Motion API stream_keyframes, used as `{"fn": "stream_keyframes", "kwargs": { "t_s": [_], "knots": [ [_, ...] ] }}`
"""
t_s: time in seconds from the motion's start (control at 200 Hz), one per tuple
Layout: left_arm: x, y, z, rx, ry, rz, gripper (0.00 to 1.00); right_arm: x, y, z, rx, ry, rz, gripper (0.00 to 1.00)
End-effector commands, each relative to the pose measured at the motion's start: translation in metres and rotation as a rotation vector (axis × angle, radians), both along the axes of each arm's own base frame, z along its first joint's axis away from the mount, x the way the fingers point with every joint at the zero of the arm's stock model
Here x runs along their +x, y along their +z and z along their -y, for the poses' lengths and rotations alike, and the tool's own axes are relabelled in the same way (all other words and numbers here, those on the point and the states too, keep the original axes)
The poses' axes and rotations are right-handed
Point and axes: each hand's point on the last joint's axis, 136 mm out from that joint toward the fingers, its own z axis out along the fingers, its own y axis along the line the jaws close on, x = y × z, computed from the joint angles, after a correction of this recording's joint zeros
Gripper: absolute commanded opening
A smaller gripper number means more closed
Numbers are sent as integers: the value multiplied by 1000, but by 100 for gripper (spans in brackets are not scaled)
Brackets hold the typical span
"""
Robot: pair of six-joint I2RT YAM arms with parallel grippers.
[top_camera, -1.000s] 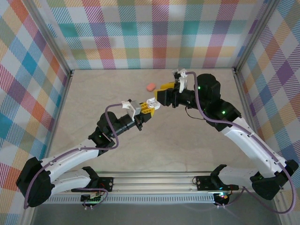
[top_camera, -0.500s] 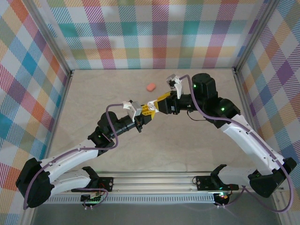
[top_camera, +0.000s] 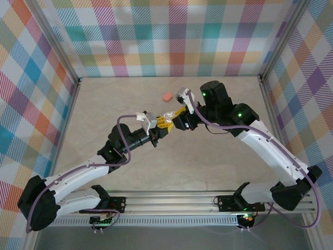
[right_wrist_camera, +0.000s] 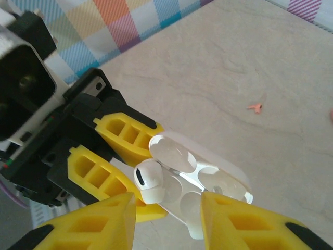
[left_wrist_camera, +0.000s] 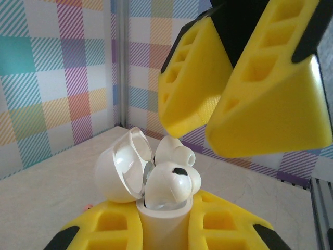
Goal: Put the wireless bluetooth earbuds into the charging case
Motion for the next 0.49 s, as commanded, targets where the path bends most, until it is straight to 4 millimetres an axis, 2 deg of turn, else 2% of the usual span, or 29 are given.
{"fn": "stream_keyframes", "kwargs": {
  "t_s": [0.0,0.49],
  "knots": [
    [-1,20,0,-43,-19,35,0,3,1,1,-69,15,76,38],
    [-1,20,0,-39,-19,37,0,9,-9,-5,-115,16,89,39]
  ]
}}
